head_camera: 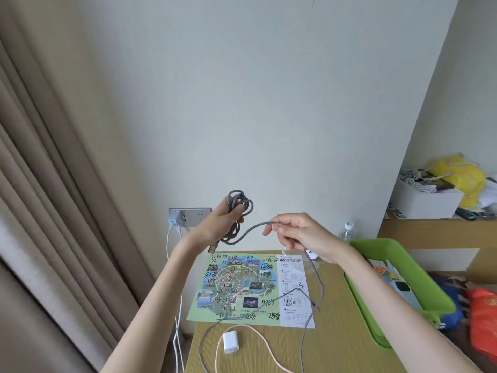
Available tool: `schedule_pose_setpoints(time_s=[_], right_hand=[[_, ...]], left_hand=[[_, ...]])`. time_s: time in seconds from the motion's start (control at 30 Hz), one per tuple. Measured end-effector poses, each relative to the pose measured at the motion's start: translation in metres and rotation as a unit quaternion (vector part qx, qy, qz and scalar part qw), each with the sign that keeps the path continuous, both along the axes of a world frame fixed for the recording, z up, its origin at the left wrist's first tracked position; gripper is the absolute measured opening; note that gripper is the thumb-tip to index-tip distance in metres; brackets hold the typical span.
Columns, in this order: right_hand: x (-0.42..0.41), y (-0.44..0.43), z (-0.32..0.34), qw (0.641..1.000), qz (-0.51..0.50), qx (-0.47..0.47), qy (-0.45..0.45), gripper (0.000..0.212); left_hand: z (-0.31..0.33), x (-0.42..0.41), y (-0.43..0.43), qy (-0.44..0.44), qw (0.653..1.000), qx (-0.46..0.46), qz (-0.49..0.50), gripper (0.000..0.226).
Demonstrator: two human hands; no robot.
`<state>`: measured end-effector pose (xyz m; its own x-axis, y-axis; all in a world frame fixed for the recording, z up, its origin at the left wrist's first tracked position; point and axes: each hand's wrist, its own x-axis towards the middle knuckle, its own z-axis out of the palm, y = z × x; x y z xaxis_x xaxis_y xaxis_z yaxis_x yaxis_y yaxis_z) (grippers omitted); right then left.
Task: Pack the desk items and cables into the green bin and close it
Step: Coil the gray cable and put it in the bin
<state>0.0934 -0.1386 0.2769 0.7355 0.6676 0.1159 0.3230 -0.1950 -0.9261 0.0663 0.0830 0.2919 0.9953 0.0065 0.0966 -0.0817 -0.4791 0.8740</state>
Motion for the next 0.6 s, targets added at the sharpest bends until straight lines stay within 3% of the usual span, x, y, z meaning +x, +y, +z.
schedule_pose_setpoints(time_s=[0.17,0.3,0.43,0.6], right_hand=[[0.003,0.017,0.017,0.999,0.004,-0.014,-0.032,0.018],[0.009,0.022,0.018,0.998,-0.032,-0.014,-0.053,0.012],[0.014,0.013,0.004,0.994,-0.098,0.049,0.007,0.022],[0.009,0.004,-0.023,0.99,-0.067,0.093,0.082,0.039]], left_hand=[[-0.004,-0.022,-0.011,0.107,0.985,0.028,-0.135,0.049],[-0.01,-0.026,-0.018,0.13,0.971,0.022,-0.201,0.032],[-0.004,-0.029,-0.018,0.118,0.979,-0.106,-0.132,0.016],[-0.007,-0.021,-0.014,0.059,0.982,-0.173,-0.044,0.019]])
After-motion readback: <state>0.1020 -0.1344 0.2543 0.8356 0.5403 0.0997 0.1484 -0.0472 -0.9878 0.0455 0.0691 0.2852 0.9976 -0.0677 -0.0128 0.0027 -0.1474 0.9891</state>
